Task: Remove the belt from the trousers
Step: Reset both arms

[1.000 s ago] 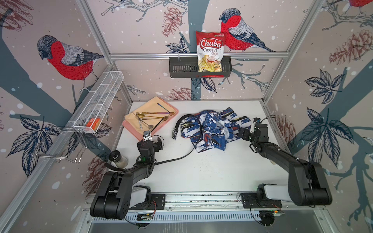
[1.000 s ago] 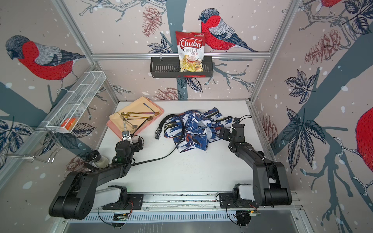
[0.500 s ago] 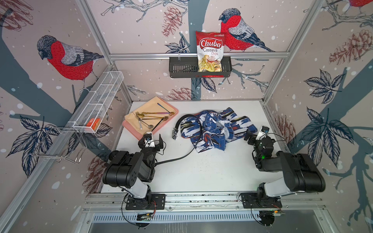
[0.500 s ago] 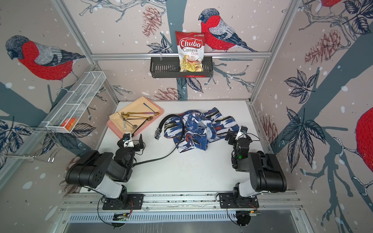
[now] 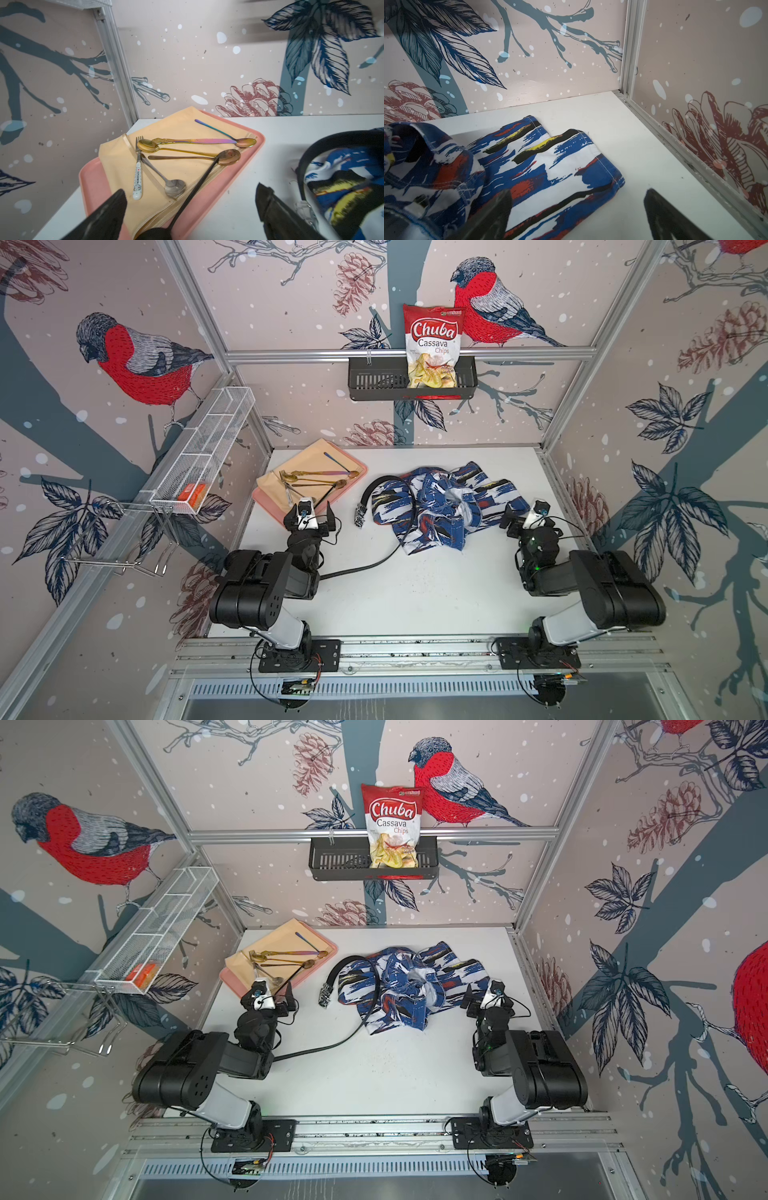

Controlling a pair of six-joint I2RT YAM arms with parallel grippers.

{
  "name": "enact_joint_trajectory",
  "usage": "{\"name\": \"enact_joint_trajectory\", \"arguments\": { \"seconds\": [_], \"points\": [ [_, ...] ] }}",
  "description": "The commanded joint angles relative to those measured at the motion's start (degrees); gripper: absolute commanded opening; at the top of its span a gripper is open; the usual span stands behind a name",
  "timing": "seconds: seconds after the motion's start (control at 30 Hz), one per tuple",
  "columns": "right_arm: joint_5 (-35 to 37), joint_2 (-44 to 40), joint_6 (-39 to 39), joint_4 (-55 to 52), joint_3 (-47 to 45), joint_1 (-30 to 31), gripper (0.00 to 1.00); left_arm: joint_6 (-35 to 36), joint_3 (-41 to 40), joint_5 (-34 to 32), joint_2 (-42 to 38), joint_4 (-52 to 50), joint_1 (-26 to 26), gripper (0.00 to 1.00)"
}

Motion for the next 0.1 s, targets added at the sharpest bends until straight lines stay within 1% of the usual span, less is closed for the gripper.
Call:
{"name": "enact_joint_trajectory", "arguments": {
  "seconds": [0.0,0.07],
  "points": [
    [-1.4,0.0,0.4,1.3,0.2,-0.6,1.00,-1.2,0.4,-0.5,-0.2,-3.8,0.3,0.98],
    [-0.3,-0.2,-0.5,2.8,-0.6,0.2,1.00,-1.2,0.4,-0.6,-0.2,-3.8,0.3,0.98]
  ]
}}
